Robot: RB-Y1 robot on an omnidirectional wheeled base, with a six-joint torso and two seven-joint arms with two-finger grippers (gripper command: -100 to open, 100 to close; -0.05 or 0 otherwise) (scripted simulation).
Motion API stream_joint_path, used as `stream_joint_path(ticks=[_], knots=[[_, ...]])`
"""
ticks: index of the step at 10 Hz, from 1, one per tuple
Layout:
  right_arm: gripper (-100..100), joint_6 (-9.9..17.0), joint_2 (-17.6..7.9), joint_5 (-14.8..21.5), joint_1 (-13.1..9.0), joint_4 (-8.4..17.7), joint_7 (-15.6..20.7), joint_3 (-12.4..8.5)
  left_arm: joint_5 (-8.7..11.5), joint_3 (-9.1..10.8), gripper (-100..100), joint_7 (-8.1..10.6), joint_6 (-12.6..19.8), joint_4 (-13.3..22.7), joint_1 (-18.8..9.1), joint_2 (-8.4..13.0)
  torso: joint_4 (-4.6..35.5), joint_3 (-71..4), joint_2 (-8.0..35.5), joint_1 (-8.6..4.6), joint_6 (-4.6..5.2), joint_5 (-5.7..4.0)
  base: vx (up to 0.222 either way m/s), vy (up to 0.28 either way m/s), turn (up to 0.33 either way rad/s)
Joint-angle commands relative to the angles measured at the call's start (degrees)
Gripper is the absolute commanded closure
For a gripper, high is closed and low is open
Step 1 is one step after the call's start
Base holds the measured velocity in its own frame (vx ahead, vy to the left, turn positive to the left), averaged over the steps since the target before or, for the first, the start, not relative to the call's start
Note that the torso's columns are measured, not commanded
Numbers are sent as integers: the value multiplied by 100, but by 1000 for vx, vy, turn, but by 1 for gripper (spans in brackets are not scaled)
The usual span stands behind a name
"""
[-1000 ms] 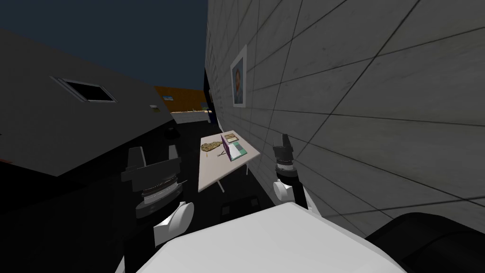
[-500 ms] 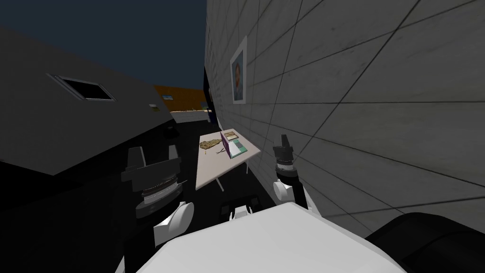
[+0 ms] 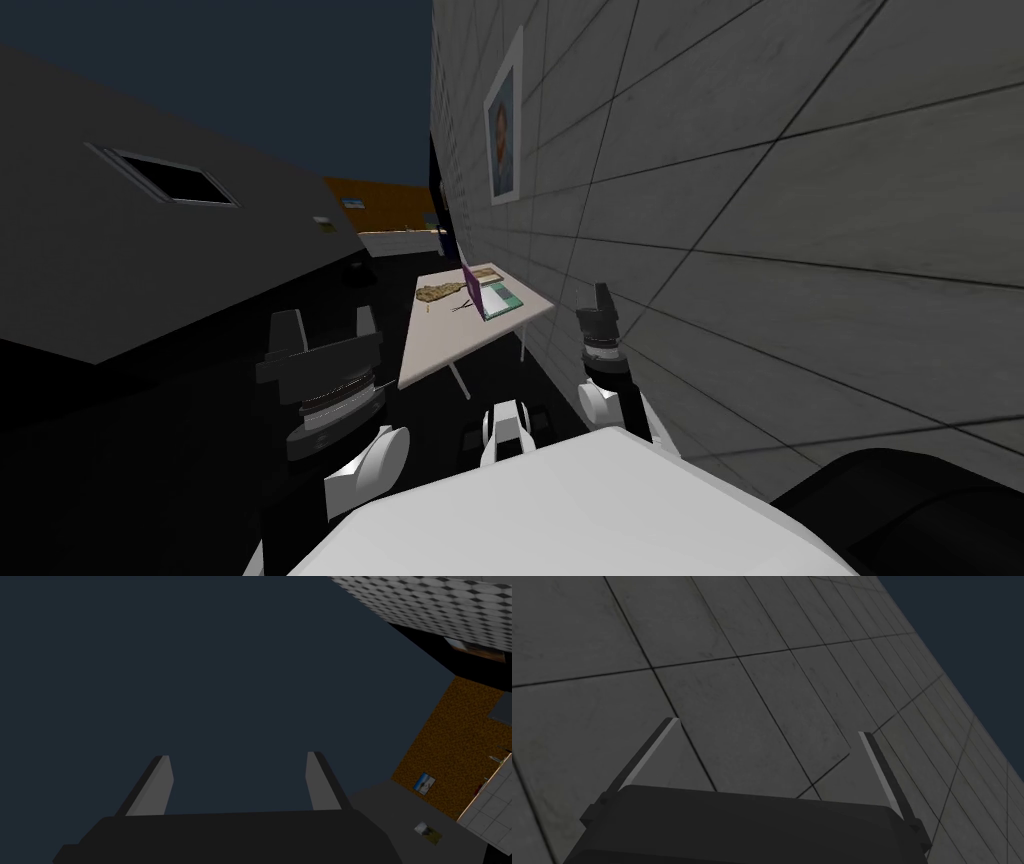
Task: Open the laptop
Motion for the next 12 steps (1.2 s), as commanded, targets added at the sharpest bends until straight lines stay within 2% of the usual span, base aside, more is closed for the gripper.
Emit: stream_joint_path(ticks=[1,5,6,8,9,10,11,12], knots=[[-100,153,-400,-1,-44,12,243,-21,0,0,0,0,0,1,0,0,56,-111,54,3,0,1,-7,28,39],[-100,563,-1004,-14,-155,25,873,-97,0,0,0,0,0,1,0,0,79,-143,74,1,0,0,-4,47,52],[-100,563,-1004,-14,-155,25,910,-97,0,0,0,0,0,1,0,0,80,-143,74,2,0,0,1,38,14],[-100,834,-1292,-22,-227,15,1281,-149,0,0,0,0,0,1,0,0,79,-144,73,-8,0,-3,-2,39,59],[-100,834,-1292,-22,-227,15,1360,-149,0,0,0,0,0,1,0,0,79,-143,74,0,0,-1,-6,40,33],[-100,983,-1433,-27,-265,4,1575,-178,0,0,0,0,0,1,0,0,80,-142,75,-1,1,0,-4,35,52],[-100,983,-1433,-27,-265,4,1609,-178,0,0,0,0,0,1,0,0,80,-143,74,-3,0,-1,-4,28,25],[-100,1139,-1573,-31,-305,-9,1843,-208,0,0,0,0,0,1,0,0,79,-143,74,-5,1,-1,-6,37,53]])
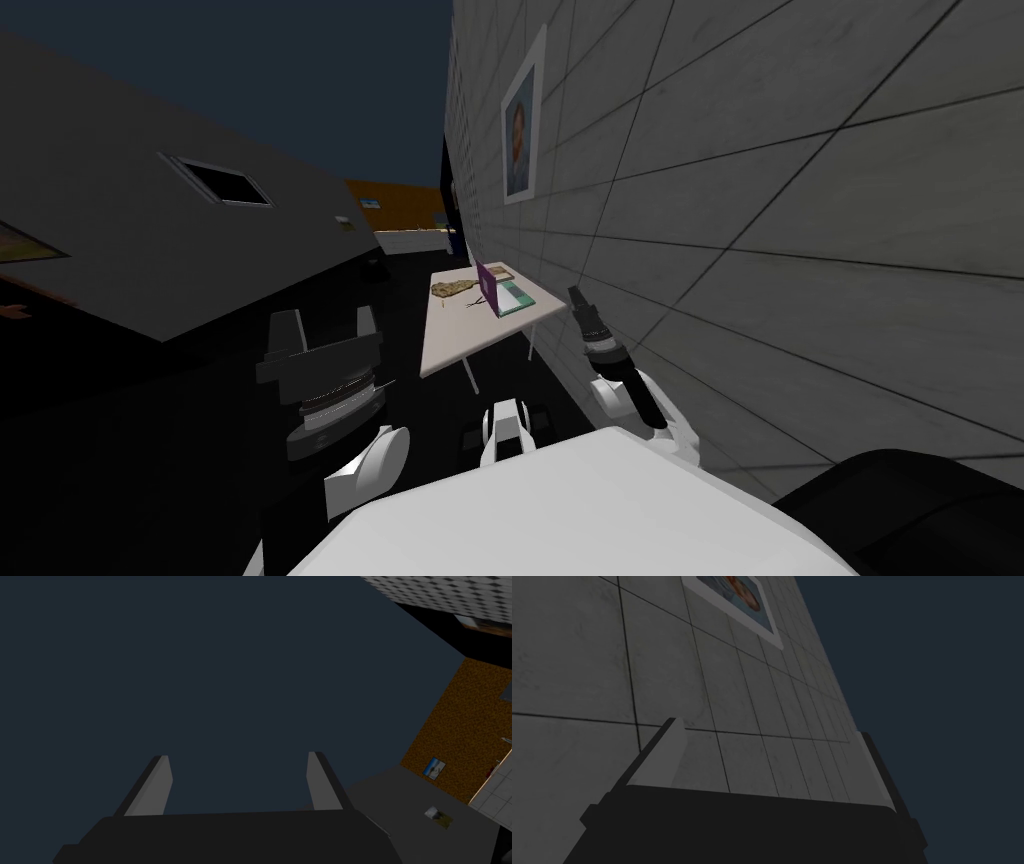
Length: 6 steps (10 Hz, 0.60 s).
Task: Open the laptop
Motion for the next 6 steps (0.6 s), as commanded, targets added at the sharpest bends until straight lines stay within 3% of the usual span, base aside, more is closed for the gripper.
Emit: stream_joint_path(ticks=[1,6], knots=[[-100,187,-164,-7,-48,-20,315,-39,0,0,0,0,0,0,0,0,0,0,0,4,-2,1,-3,34,29],[-100,691,-591,-23,-175,-67,1092,-136,0,0,0,0,0,0,0,0,0,0,0,1,0,1,-4,41,49]])
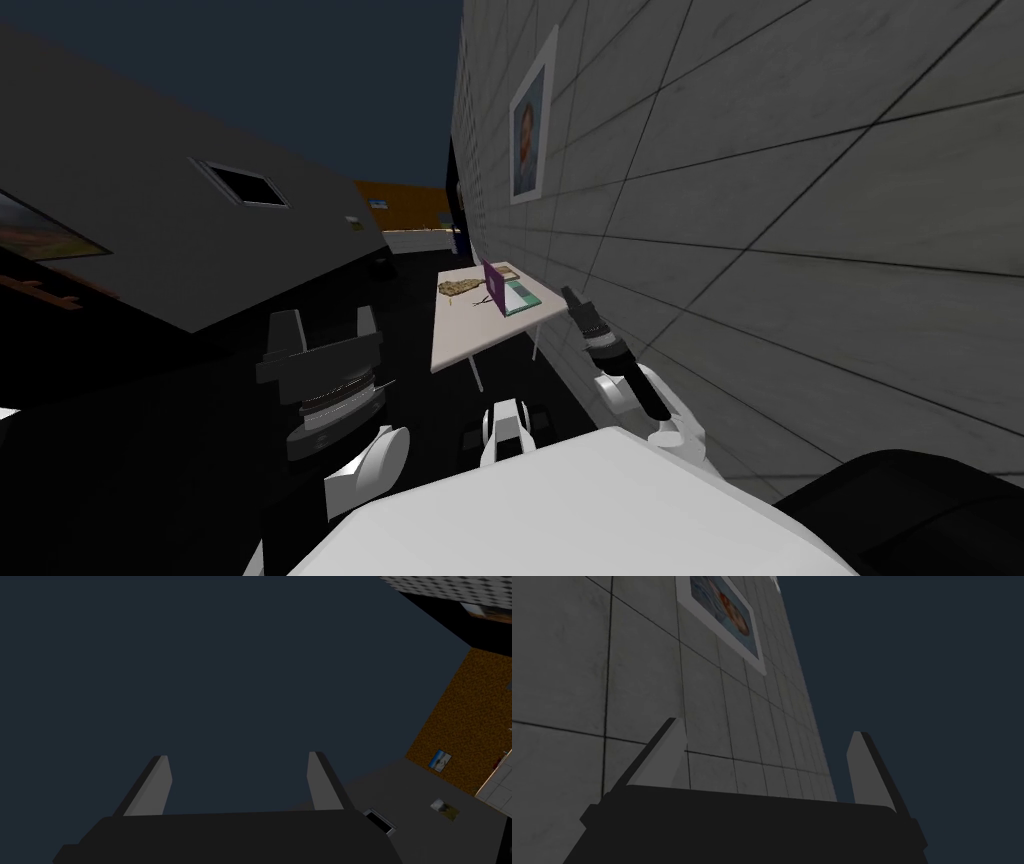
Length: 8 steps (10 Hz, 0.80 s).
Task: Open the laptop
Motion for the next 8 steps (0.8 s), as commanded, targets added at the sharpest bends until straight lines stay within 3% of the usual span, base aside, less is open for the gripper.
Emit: stream_joint_path(ticks=[1,6,7,8], knots=[[-100,203,-169,-10,-51,-18,360,-44,0,0,0,0,0,0,0,0,0,0,1,3,-2,0,-1,36,28],[-100,743,-629,-31,-188,-47,1151,-144,0,0,0,0,0,0,0,0,1,1,1,2,0,1,1,42,51],[-100,743,-629,-31,-188,-47,1271,-144,0,0,0,0,0,0,0,0,-1,-2,-3,4,-2,1,4,43,36],[-100,929,-794,-40,-235,-47,1451,-177,0,0,0,0,0,0,0,0,-1,-1,-2,1,0,0,-6,55,69]])
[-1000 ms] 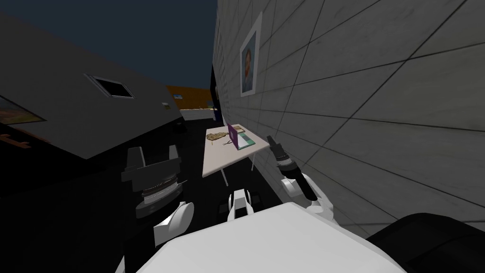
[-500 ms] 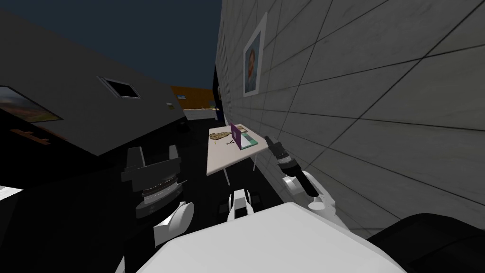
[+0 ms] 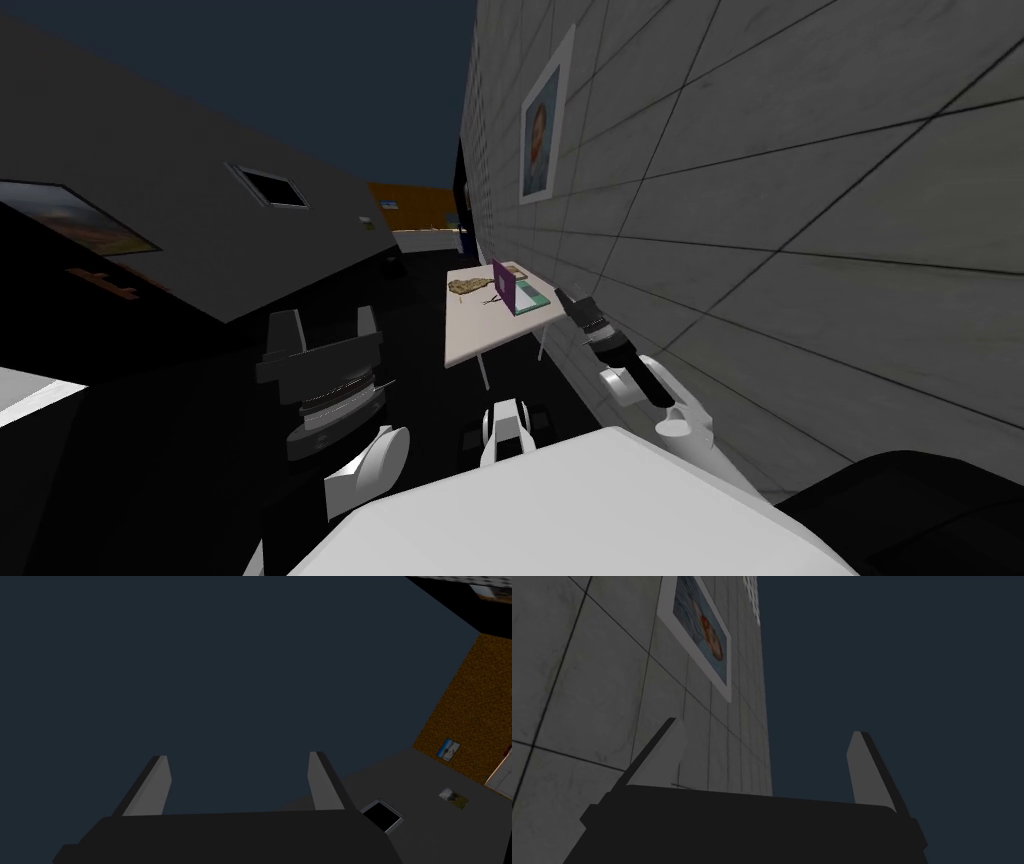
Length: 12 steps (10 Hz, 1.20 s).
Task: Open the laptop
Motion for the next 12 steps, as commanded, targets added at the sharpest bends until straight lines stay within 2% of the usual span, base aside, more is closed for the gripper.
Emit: stream_joint_path(ticks=[1,2,3,4,5,6,7,8,9,10,11,12], knots=[[-100,207,-182,-6,-46,0,417,-33,0,0,0,0,0,0,0,0,1,2,3,4,-2,1,0,48,33],[-100,394,-351,-16,-94,8,601,-65,0,0,0,0,0,0,0,0,1,2,3,1,0,0,7,58,59],[-100,394,-351,-16,-94,8,728,-65,0,0,0,0,0,0,0,0,0,0,0,3,-1,1,8,47,39],[-100,582,-526,-26,-143,23,909,-97,0,0,0,0,0,0,0,0,0,0,0,-2,0,0,0,54,63],[-100,582,-526,-26,-143,23,1039,-97,0,0,0,0,0,0,0,0,1,1,2,1,-1,0,1,45,38],[-100,770,-706,-37,-192,47,1218,-127,0,0,0,0,0,0,0,0,1,2,3,-2,0,0,10,53,62],[-100,770,-706,-37,-192,47,1349,-127,0,0,0,0,0,0,0,0,0,0,0,2,-1,0,8,41,39],[-100,958,-890,-49,-242,79,1529,-157,0,0,0,0,0,0,0,0,0,1,1,-2,0,0,9,47,85],[-100,958,-890,-49,-242,79,1656,-157,0,0,0,0,0,0,0,0,1,1,1,1,-2,0,6,49,32],[-100,1145,-1077,-62,-292,118,1837,-185,0,0,0,0,0,0,0,0,1,2,2,1,0,0,6,62,60],[-100,1145,-1077,-62,-292,118,1960,-185,0,0,0,0,0,0,0,0,1,1,2,6,-2,2,7,51,31],[-100,1331,-1266,-76,-342,165,2137,-213,0,0,0,0,0,0,0,0,1,2,2,1,0,0,15,55,55]])
